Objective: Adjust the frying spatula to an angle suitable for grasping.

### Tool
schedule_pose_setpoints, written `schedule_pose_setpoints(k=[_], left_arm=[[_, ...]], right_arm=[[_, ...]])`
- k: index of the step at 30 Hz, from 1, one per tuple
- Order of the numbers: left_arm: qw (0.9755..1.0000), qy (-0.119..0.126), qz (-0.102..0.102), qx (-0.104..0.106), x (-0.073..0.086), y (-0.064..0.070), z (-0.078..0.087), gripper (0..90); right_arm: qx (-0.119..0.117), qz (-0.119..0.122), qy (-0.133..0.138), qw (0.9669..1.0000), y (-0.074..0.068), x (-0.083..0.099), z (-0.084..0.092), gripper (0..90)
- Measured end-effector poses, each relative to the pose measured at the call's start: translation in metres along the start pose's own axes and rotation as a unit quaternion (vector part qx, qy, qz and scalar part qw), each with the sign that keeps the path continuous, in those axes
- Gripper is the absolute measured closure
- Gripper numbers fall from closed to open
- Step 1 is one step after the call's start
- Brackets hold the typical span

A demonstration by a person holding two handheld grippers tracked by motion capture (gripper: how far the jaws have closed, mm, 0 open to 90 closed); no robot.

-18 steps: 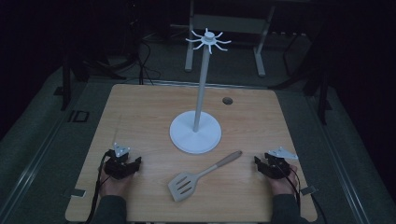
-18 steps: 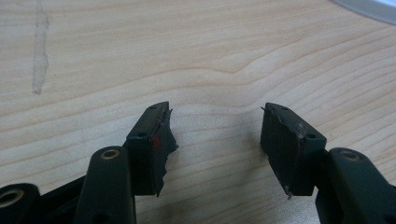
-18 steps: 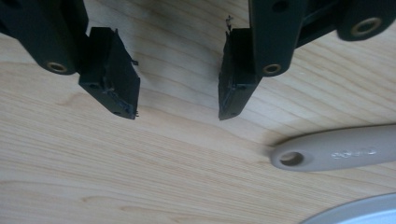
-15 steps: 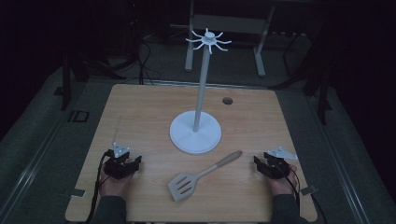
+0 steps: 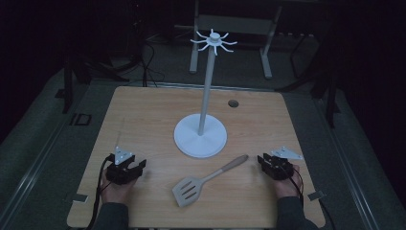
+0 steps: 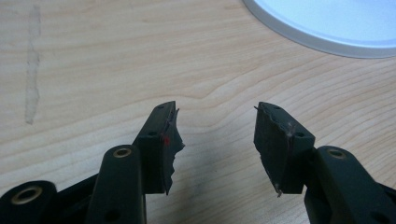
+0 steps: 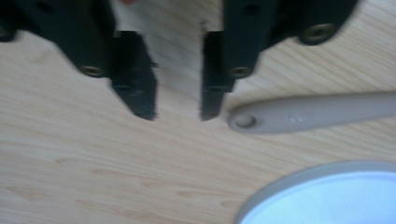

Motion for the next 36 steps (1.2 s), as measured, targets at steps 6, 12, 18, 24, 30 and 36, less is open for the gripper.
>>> schedule_pose_setpoints(k=[6,12,18,24,30,36], left_arm=[[0.9999,0.01,-0.007,0.007,-0.002,0.003,0.004,53.0],[0.9997,0.018,-0.019,0.005,-0.004,0.006,0.006,52.7],[0.9995,0.023,-0.02,-0.001,-0.005,0.006,0.009,52.6],[0.9995,0.024,-0.022,0.001,-0.004,0.008,0.01,52.6],[0.9991,0.036,-0.019,0.012,-0.008,0.013,0.015,52.6],[0.9984,0.042,-0.027,0.026,-0.011,0.022,0.017,52.4]], right_arm=[[0.0,0.011,-0.023,0.9997,-0.003,-0.012,-0.017,89.9],[-0.019,0.012,-0.046,0.9987,-0.008,-0.02,-0.039,89.8],[-0.037,0.035,-0.072,0.9961,-0.018,-0.02,-0.052,90.0],[-0.05,0.042,-0.079,0.9947,-0.018,-0.013,-0.044,90.0],[-0.048,0.027,-0.075,0.9957,-0.018,0.001,-0.031,87.7],[-0.055,0.018,-0.069,0.996,-0.017,0.006,-0.025,86.5]])
Point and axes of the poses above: each handheld gripper's, and its own axes: z roughly backward along the jaws, x roughly out of its underside, y roughly to its right, the point moved 8 cm from there along -z, roughly forward along the jaws
